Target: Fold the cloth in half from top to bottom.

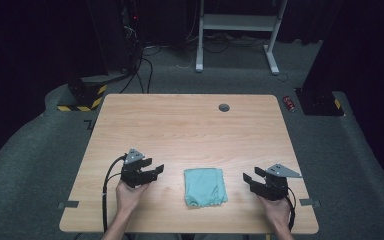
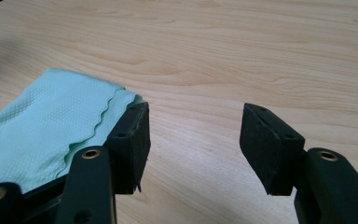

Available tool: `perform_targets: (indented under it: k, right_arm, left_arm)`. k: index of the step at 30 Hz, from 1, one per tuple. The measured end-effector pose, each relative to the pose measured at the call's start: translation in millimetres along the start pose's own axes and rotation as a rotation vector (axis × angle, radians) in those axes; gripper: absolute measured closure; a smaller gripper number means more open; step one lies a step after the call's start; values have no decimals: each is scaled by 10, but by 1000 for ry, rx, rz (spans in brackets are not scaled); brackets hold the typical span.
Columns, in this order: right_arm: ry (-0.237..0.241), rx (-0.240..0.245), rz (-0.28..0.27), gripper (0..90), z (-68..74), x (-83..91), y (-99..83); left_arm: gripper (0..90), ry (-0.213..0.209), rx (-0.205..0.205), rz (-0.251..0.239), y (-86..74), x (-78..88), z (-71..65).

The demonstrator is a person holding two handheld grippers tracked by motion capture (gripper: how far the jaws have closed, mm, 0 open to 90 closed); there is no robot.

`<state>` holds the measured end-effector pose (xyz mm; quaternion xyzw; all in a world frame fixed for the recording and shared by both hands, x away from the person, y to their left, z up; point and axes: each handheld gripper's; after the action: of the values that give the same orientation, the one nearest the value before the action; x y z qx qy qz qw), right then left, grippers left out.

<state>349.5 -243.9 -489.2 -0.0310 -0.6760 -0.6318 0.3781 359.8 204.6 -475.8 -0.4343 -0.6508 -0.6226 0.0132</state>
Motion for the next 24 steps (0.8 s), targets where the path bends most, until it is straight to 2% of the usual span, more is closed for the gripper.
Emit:
perform_targets:
  k: [2, 9, 19, 22, 24]
  right_arm:
    - [-8, -5, -5, 434, -37, 25, 5]
    - [-48, -28, -9, 439, -185, 92, -13]
    - [-95, -90, -16, 444, -347, 149, -102]
    - [-94, -92, -10, 446, -331, 143, -115]
    - [-88, -79, -1, 449, -277, 125, -116]
  left_arm:
    - [408, 3, 4, -3, -6, 20, 19]
    - [394, 51, 33, -15, -80, 147, 188]
    - [387, 107, 72, -17, -219, 261, 385]
    - [380, 103, 92, -14, -266, 270, 390]
    - [376, 79, 79, -11, -286, 262, 294]
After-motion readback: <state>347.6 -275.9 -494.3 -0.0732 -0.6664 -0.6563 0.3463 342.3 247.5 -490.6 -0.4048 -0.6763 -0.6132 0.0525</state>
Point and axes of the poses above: each handheld gripper's, and its own axes: x roughly backward along the jaws, y roughly out of its top, z roughly to its left, and after that the axes turned 4 degrees about -y, right-handed
